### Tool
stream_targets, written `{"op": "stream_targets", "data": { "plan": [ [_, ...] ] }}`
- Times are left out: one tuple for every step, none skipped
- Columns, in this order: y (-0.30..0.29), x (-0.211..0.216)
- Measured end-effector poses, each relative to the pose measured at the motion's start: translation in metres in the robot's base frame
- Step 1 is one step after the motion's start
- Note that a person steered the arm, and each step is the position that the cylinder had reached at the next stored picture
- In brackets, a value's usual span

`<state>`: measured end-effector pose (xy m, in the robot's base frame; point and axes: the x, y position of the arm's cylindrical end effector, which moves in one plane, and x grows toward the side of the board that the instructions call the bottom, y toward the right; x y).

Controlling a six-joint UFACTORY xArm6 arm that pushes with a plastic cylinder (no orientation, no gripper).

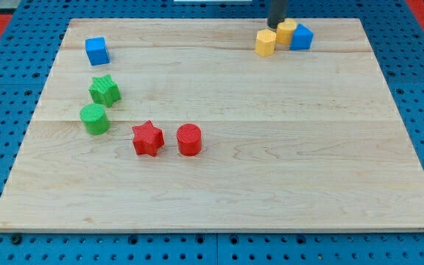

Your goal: Push the blue cube to the left side of hexagon

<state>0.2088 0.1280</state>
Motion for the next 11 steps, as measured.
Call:
{"op": "stream_targets", "data": {
  "plan": [
    [-0.049,-0.007],
    [-0.135,-0.015],
    [-0.209,-0.016],
    [-0.259,-0.016],
    [-0.274,0.016],
    [-0.271,0.046],
    [-0.237,0.054],
    [-0.271,0.009],
    [-0.366,0.001],
    [-0.418,0.054],
    [-0.355,0.075]
  ]
}}
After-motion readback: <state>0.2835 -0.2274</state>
